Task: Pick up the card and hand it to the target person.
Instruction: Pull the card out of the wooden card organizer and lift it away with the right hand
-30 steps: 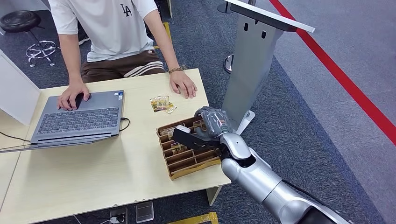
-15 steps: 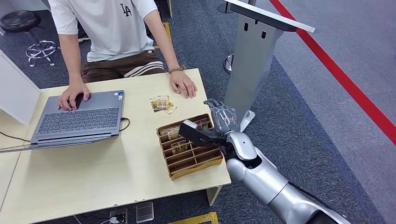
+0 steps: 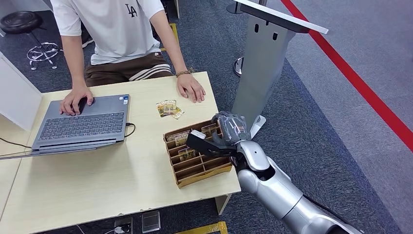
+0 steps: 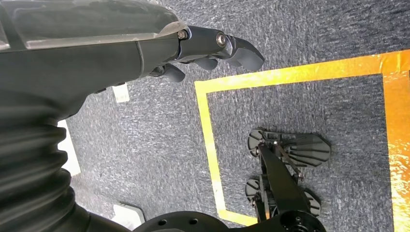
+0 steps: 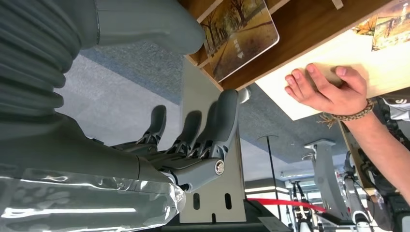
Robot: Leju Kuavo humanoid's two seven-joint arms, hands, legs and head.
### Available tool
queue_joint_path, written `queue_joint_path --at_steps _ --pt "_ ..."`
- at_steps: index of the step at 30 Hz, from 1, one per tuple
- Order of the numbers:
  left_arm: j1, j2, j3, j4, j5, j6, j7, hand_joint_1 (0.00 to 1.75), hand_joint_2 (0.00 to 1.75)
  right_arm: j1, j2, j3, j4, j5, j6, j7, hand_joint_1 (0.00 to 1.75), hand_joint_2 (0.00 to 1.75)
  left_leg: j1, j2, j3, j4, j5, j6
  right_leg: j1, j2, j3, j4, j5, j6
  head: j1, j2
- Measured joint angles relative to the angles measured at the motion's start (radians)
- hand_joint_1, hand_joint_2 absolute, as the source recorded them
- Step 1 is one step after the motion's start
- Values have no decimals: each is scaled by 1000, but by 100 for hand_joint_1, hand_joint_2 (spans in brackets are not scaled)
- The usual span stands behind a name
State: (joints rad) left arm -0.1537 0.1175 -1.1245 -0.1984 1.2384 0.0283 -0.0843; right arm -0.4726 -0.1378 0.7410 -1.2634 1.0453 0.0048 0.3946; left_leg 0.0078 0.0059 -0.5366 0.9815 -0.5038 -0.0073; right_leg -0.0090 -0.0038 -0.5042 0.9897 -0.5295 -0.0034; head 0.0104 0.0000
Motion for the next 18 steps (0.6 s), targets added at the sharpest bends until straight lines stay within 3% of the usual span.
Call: queue_joint_path --at_steps 6,18 --pt "-2 0 -8 0 0 0 3 0 175 1 3 7 9 5 5 -18 85 175 0 0 0 0 0 0 0 0 0 0 0 0 0 0" --pt "-3 0 -12 0 0 -2 4 0 175 -3 20 25 35 5 0 -33 70 175 0 0 0 0 0 0 0 0 0 0 0 0 0 0"
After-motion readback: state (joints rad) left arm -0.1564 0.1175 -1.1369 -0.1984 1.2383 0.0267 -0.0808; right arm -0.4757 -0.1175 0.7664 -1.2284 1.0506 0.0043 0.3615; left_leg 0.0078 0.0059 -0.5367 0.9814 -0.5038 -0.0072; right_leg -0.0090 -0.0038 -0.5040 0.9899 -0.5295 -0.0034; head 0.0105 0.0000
